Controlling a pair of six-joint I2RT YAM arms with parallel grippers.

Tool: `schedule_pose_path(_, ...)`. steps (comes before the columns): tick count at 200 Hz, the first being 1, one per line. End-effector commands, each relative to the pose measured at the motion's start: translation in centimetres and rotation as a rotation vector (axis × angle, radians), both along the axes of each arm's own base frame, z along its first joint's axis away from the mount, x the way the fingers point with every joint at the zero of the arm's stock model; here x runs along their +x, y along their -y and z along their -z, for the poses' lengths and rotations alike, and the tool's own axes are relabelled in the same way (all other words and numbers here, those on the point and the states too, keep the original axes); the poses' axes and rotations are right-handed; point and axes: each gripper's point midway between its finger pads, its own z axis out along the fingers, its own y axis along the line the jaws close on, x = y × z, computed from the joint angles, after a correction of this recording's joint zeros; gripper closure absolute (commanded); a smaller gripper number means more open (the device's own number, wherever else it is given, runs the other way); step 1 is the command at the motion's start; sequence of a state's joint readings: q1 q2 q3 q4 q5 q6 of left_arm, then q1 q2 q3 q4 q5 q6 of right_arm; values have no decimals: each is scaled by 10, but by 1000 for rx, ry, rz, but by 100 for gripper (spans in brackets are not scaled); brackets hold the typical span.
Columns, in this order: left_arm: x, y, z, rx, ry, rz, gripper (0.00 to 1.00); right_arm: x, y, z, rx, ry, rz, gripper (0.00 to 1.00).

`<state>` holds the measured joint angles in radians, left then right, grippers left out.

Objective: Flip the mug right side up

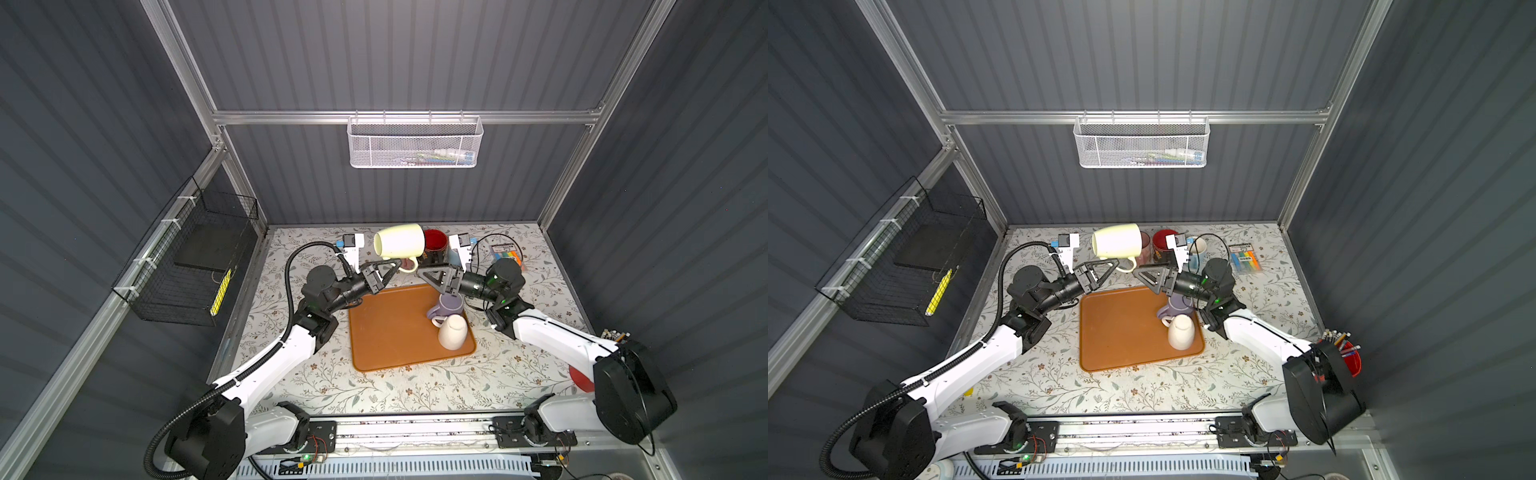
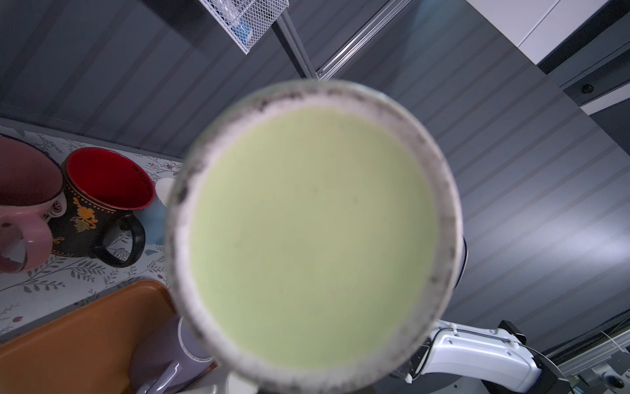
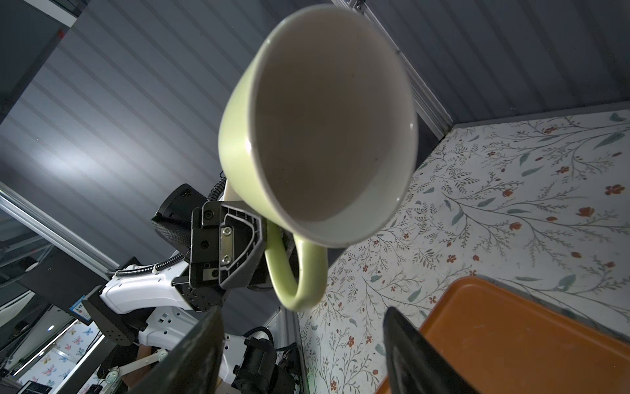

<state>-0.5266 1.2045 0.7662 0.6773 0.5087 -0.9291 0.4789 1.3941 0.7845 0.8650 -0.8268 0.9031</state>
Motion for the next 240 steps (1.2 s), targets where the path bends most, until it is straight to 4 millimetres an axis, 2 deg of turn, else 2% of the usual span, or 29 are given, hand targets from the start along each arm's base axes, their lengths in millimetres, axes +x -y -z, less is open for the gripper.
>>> schedule_pose_path(1,-11,-4,-43,-87,156,21,100,0,-5,-23,43,49,-29,28)
schedule_pose_path(95,-5,3,-34,-117,135,51,100,11,-21,-38,74,32,-63,43)
schedule_pose_path(184,-1,6,-19,-114,103,58,100,18,-24,-47,97,26,-63,68)
schedule_pose_path(202,0,7,-16,-120,92,63,100,19,-25,-48,101,24,-64,76)
schedule_pose_path(240,1,9,-9,-130,72,74,100,20,-25,-49,106,22,-62,100)
